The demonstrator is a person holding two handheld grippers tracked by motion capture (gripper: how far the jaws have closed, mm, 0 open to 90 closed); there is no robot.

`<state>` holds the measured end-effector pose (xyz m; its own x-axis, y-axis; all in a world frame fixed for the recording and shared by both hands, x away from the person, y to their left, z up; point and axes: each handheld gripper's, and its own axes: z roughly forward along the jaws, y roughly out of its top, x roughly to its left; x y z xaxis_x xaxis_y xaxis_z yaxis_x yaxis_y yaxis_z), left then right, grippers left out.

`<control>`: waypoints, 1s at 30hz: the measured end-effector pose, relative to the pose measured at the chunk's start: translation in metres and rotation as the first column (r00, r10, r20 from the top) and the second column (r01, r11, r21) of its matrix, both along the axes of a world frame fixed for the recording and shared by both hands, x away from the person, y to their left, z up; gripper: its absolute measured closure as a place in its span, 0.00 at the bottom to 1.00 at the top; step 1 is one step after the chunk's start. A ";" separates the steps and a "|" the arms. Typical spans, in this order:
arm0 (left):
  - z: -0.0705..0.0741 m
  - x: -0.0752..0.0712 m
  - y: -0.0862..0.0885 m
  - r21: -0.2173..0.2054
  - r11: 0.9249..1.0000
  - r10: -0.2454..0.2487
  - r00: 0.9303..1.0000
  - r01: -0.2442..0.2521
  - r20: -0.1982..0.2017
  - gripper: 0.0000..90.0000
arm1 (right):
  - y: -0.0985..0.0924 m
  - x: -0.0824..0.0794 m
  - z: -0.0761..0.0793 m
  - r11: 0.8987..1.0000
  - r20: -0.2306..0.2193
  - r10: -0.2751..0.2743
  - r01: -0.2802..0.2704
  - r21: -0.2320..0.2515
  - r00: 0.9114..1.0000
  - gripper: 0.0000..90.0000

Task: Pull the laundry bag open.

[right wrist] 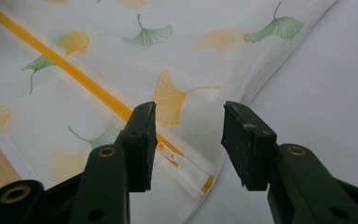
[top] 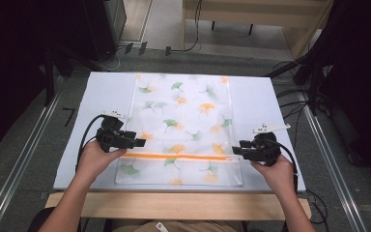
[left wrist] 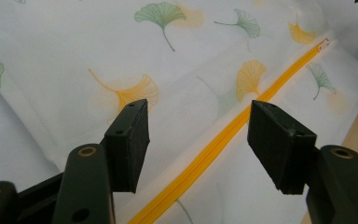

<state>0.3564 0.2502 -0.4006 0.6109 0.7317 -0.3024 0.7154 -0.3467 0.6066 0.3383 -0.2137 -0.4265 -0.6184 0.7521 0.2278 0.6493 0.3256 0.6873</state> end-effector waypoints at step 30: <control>0.002 0.005 -0.080 -0.022 0.985 -0.173 0.985 0.173 -0.001 0.75 | -0.004 -0.009 -0.033 0.996 -0.087 -0.009 0.001 -0.086 0.996 0.63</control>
<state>0.3616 0.1700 -0.3989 0.7272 0.6078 -0.3189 0.6472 -0.4523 0.6137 0.3290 -0.2180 -0.4593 -0.5951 0.7744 0.2147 0.7071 0.3777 0.5977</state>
